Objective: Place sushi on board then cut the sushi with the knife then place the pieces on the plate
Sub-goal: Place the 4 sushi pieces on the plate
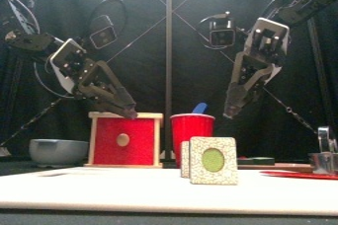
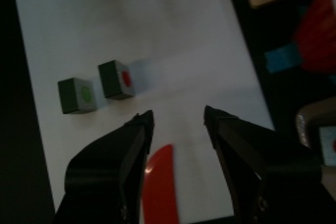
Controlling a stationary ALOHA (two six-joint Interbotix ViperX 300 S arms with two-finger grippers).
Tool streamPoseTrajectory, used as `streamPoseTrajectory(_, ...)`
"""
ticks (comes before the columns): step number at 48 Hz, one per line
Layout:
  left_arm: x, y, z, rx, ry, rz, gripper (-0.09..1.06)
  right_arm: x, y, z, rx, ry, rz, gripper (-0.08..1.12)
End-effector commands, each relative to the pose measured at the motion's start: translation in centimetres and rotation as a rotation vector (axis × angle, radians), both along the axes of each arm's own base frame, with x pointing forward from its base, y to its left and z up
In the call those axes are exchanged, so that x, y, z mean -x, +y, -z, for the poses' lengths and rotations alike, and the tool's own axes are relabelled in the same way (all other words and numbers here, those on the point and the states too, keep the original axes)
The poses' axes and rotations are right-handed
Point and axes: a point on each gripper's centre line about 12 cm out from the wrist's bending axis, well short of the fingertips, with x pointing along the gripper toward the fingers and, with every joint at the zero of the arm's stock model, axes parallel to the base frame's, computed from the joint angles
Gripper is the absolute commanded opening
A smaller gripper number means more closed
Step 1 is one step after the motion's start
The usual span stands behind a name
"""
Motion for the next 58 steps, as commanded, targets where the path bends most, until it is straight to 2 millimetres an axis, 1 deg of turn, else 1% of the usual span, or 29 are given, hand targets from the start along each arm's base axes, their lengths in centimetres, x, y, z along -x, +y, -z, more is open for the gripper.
streamPoseTrajectory(1, -0.5, 0.1, -0.7, -0.001, -0.026, -0.002, 0.90, -1.4, 1.0, -0.8, -0.004, -0.040, -0.026, 0.82)
streamPoseTrajectory(8, -0.4, 0.1, -0.6, 0.001, -0.023, -0.003, 0.90, -2.9, 2.3, -0.4, -0.005, -0.043, -0.062, 0.82)
streamPoseTrajectory(16, -0.4, 0.1, -0.6, -0.001, -0.021, -0.002, 0.90, -4.4, 3.3, 0.7, -0.006, -0.035, -0.083, 0.82)
streamPoseTrajectory(26, -0.4, 0.0, -0.5, -0.001, -0.018, 0.001, 0.90, -5.9, 4.3, 2.0, -0.003, -0.009, -0.107, 0.82)
streamPoseTrajectory(38, -0.3, 0.0, -0.4, -0.001, -0.015, 0.001, 0.90, -6.8, 5.3, 2.4, -0.008, -0.004, -0.122, 0.82)
streamPoseTrajectory(50, -0.2, 0.0, -0.4, -0.001, -0.014, 0.001, 0.90, -7.3, 5.4, 3.8, -0.006, 0.027, -0.124, 0.82)
streamPoseTrajectory(58, -0.2, 0.0, -0.4, -0.001, -0.014, 0.001, 0.90, -7.6, 5.1, 4.5, 0.006, 0.047, -0.124, 0.79)
